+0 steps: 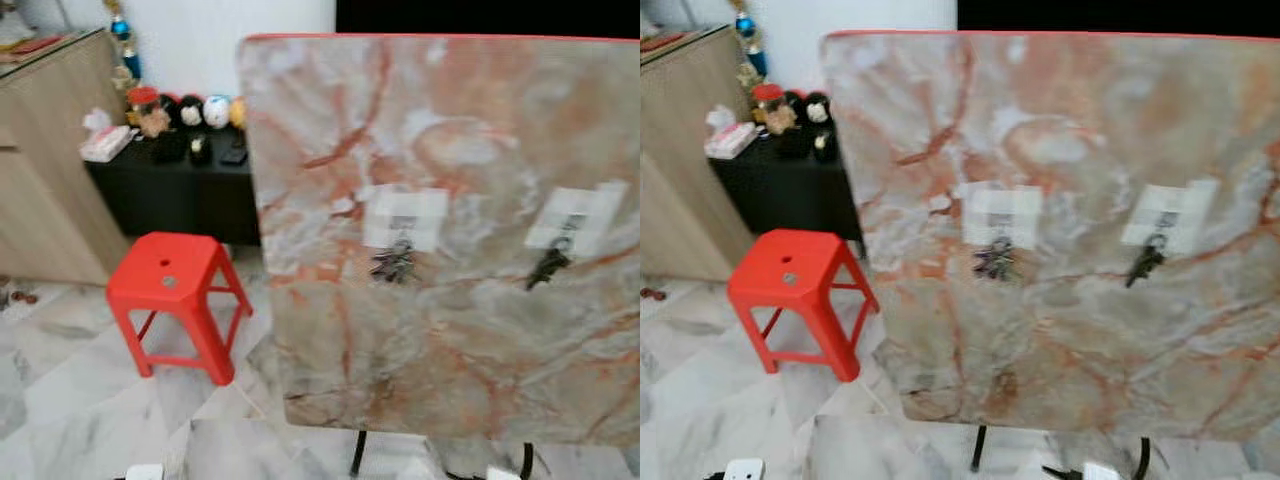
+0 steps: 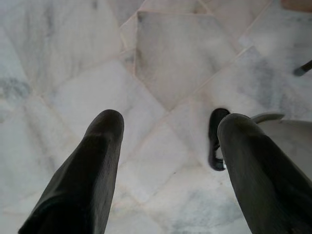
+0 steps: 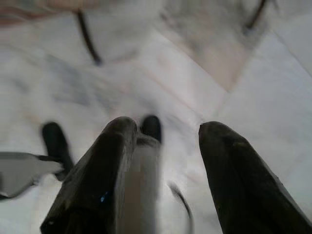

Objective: Hang keys on a hook

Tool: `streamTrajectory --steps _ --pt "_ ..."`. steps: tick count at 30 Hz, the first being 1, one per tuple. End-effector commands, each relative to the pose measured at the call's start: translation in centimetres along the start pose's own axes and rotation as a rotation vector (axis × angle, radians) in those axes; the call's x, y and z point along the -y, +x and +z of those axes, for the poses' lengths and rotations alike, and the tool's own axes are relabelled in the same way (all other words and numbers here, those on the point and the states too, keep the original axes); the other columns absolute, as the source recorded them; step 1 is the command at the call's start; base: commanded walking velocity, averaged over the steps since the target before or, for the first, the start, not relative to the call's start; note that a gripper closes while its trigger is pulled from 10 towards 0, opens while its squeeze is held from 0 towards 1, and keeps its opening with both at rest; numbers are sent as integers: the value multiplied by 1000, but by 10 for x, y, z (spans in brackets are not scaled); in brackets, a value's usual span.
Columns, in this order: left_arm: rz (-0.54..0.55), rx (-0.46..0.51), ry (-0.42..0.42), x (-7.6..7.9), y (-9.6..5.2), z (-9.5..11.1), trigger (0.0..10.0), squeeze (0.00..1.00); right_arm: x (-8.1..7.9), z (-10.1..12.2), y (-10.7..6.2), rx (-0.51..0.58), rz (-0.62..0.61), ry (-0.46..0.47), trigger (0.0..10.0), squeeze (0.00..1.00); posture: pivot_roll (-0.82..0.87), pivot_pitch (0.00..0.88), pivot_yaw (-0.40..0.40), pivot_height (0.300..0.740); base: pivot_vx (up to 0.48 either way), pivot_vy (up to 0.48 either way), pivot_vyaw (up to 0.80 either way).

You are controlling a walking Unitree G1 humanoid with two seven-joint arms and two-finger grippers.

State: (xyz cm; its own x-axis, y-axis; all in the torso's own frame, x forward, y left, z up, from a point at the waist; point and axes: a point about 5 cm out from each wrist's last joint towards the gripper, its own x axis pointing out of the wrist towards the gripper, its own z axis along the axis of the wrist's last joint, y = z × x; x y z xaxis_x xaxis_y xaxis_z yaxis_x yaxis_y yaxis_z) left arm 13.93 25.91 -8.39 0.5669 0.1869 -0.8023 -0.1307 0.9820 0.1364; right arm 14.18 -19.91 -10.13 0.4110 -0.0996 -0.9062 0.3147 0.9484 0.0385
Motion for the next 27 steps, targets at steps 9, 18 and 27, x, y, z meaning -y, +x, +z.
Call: streamTrajectory --steps 9,18,27 --pt "0 12 -41 6 2 5 10000 0 5 8 0 7 -22 14 10000 0 77 0 -6 740 0 287 0" --pt "-4 8 -47 6 2 5 10000 0 6 9 0 7 -27 32 10000 0 75 0 -9 740 0 351 0" --pt "-8 9 -46 6 2 5 10000 0 6 8 0 7 -19 36 10000 0 68 0 -8 740 0 480 0"
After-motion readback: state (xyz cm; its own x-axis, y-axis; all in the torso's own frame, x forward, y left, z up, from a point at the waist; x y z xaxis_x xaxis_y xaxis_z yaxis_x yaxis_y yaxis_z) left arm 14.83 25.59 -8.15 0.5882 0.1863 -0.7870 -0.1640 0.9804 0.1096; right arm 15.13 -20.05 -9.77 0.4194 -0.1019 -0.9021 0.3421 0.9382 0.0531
